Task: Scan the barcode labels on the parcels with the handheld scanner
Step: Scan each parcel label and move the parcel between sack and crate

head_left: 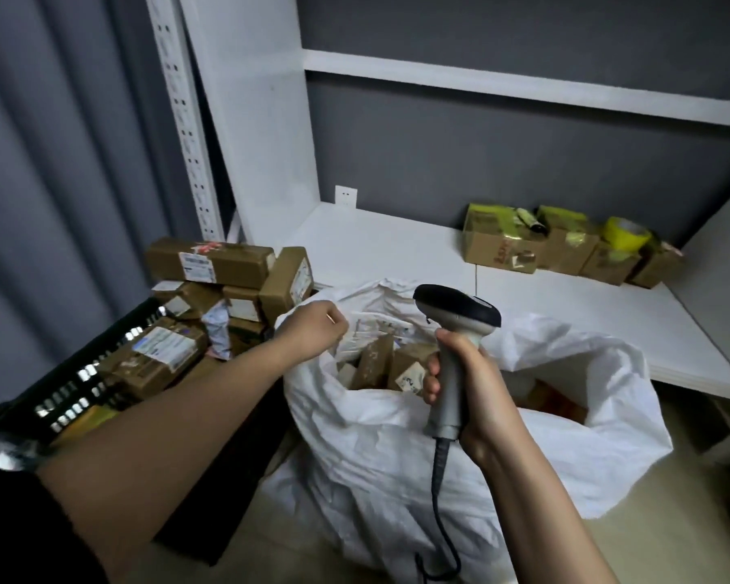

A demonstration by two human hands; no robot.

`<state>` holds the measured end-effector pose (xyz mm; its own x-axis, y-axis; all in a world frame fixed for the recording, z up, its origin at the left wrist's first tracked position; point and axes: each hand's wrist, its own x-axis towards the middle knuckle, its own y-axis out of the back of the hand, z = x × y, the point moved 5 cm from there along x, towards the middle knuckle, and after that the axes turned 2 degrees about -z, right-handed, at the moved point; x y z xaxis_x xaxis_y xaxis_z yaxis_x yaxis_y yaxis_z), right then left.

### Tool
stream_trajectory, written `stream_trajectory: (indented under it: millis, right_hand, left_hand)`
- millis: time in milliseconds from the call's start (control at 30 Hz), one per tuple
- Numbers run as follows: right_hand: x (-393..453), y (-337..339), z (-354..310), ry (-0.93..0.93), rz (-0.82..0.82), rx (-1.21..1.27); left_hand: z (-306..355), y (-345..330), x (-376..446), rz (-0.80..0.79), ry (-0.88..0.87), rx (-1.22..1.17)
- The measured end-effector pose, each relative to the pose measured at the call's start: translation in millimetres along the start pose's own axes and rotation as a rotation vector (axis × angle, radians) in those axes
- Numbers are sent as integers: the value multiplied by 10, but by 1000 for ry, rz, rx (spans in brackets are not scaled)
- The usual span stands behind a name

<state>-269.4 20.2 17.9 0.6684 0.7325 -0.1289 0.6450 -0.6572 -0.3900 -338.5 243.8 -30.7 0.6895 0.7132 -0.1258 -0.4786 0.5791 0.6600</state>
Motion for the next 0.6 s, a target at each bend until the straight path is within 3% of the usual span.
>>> stream_trajectory:
  millis: [133,267,467,600]
  right_hand:
    - [-3,-694,273,-48,-128,-18]
    - [101,-1354,690,-124,-172,-41]
    - [632,-1708,1148,-144,-62,-120]
    - [1093,-1662,1284,-103,46,-104]
  left_hand:
    - [-556,772,-385,174,89,111]
    - [-1164,1282,-521,196,180,171]
    - [-1454,1357,-108,135,128,341]
    - [-1434,1045,522,112,152,278]
